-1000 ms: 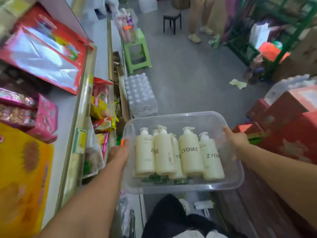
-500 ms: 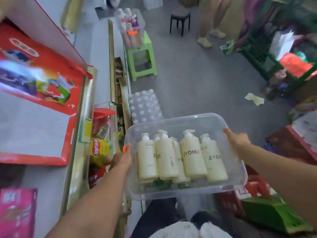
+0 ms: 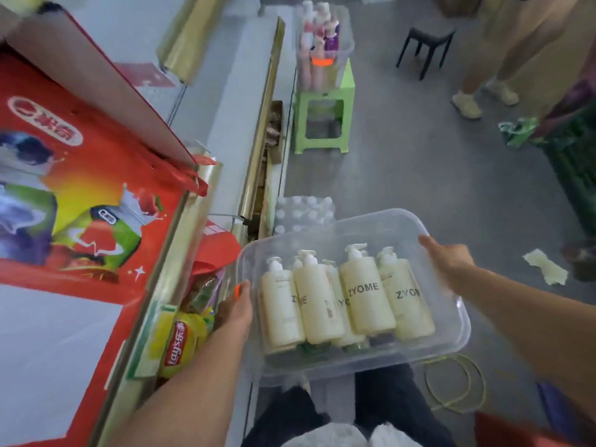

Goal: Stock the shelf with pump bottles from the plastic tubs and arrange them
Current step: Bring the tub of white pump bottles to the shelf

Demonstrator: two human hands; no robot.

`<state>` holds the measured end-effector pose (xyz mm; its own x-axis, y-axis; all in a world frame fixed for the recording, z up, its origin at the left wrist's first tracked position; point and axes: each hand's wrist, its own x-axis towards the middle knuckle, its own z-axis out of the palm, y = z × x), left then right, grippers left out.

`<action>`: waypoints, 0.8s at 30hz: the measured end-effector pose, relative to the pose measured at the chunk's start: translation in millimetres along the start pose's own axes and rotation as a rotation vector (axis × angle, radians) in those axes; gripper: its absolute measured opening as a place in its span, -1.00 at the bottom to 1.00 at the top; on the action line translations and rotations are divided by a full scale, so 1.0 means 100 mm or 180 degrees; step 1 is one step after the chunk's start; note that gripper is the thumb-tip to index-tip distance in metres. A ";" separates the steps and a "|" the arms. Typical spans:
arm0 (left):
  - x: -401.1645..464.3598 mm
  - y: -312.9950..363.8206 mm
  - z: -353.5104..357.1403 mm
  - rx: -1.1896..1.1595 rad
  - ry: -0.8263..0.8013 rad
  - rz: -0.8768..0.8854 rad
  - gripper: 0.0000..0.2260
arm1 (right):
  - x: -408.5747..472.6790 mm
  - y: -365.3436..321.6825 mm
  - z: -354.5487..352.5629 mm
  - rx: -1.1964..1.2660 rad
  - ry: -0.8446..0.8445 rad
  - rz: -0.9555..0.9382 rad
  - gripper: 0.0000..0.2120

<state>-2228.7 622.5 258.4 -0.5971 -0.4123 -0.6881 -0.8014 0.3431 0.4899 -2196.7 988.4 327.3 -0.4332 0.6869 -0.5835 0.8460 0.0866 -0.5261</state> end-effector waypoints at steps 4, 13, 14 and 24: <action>0.13 0.21 0.24 -0.0258 0.0377 -0.0321 -0.36 | 0.64 -0.62 0.23 -0.0324 -0.0260 -0.0283 -0.36; 0.53 0.19 0.94 -0.1139 0.0853 -0.1020 -0.10 | 1.60 -2.06 0.78 -0.1330 -0.0933 -0.1261 -0.38; 0.50 0.20 0.98 -0.1210 0.0855 -0.1087 -0.13 | 1.62 -2.19 0.83 -0.1418 -0.1023 -0.1369 -0.42; 0.21 0.75 1.21 -0.1907 0.0962 -0.1720 -0.16 | 2.07 -2.92 1.56 -0.2082 -0.1557 -0.1746 -0.43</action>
<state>-2297.5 741.6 216.3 -0.0439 -0.6270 -0.7778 -0.8104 -0.4330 0.3948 -2582.2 992.9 263.8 -0.7734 0.0704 -0.6299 0.4304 0.7879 -0.4404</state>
